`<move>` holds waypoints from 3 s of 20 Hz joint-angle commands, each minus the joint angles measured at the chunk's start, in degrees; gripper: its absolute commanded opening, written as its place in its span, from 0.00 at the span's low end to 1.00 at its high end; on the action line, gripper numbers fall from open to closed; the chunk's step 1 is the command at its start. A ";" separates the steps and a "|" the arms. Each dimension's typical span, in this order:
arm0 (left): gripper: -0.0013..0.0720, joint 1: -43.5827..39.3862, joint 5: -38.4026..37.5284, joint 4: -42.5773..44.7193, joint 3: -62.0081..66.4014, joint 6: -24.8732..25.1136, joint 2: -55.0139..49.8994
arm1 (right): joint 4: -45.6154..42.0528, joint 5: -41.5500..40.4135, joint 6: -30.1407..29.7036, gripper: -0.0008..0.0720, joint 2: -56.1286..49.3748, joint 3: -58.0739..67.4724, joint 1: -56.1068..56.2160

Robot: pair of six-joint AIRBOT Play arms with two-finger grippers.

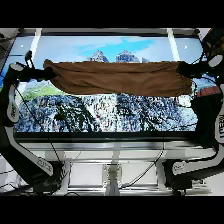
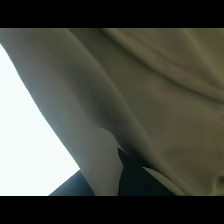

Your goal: Fold the clothes and pants, and hang the long-sleeved shirts on hangers.

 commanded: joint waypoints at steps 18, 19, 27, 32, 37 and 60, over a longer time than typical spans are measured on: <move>0.04 2.01 -29.07 7.48 0.44 6.69 28.44 | 13.25 -25.55 3.19 0.05 -5.97 1.70 41.18; 0.04 2.01 -29.05 7.48 0.44 6.69 28.44 | 14.23 -25.90 4.31 0.05 -8.48 1.73 43.71; 0.04 1.95 -28.44 7.41 0.42 6.64 28.17 | 22.47 -19.41 6.03 0.05 -29.57 21.35 56.76; 0.04 1.95 -27.50 7.43 0.26 6.62 25.55 | 23.63 -13.05 5.40 0.05 -34.12 27.41 61.22; 0.04 0.87 -27.15 3.74 0.24 6.64 20.92 | 23.56 -6.38 1.84 0.05 -34.01 27.41 62.93; 0.58 -38.53 -6.14 3.54 0.26 16.44 2.71 | 8.15 16.70 0.85 0.05 -13.16 27.23 38.45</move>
